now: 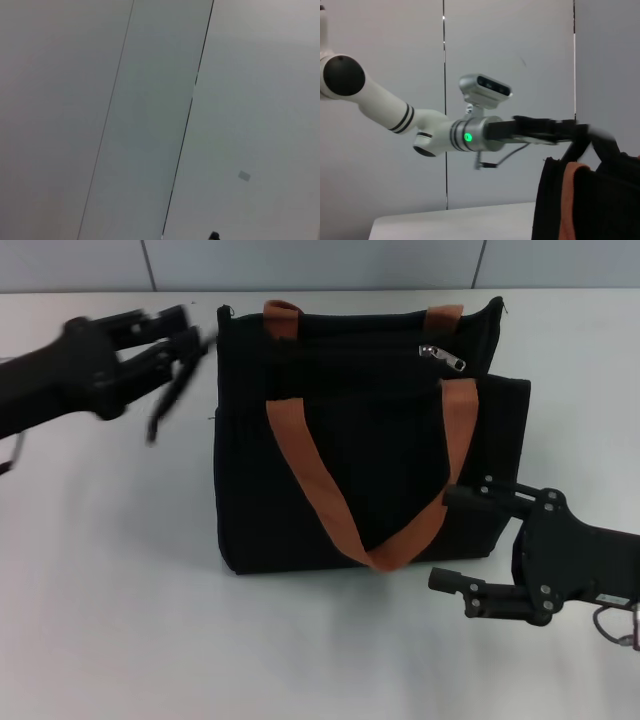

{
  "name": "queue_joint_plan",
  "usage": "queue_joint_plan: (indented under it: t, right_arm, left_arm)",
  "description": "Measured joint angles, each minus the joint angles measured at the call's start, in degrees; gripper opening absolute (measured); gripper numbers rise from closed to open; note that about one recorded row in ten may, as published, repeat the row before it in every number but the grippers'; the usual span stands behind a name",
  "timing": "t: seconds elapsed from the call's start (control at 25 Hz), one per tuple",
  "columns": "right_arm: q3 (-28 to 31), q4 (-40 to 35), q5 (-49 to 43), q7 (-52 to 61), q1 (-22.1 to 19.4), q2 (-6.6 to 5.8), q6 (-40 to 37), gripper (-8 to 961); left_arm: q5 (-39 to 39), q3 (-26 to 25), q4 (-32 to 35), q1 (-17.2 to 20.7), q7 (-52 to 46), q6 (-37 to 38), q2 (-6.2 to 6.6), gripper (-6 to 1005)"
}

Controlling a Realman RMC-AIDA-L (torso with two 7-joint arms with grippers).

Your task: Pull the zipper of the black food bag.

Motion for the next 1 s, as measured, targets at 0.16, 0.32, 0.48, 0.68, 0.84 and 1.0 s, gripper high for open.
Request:
queue_joint_plan:
  t: [0.16, 0.32, 0.48, 0.68, 0.84, 1.0]
  right_arm:
    - [0.3, 1.1, 0.1, 0.0, 0.5, 0.03, 1.0, 804]
    - [0.0, 1.5, 0.1, 0.4, 0.6, -0.01, 0.7, 803]
    - [-0.5, 1.5, -0.1, 1.6, 0.7, -0.24, 0.4, 803]
    - [-1.0, 1.5, -2.5, 2.6, 0.7, -0.38, 0.0, 803]
    - [-1.1, 1.3, -4.4, 3.1, 1.0, -0.31, -0.4, 802]
    - [-1.1, 1.4, -5.5, 3.1, 1.5, -0.15, -0.6, 802]
  left_arm:
    - [0.3, -0.1, 1.1, 3.5, -2.1, 4.4, 3.41, 325]
    - [1.0, 2.9, 1.1, 6.0, 4.6, 16.1, 2.06, 415]
    - [3.3, 6.4, 0.6, 6.8, 9.0, 16.0, -0.35, 698]
    - [13.5, 6.6, -0.8, 6.8, 18.4, 13.4, -5.18, 827]
    - [16.1, 7.4, -2.4, 5.8, 19.7, 9.9, -5.84, 827]
    - [16.7, 7.4, -3.9, 4.8, 19.9, 9.6, -5.54, 827]
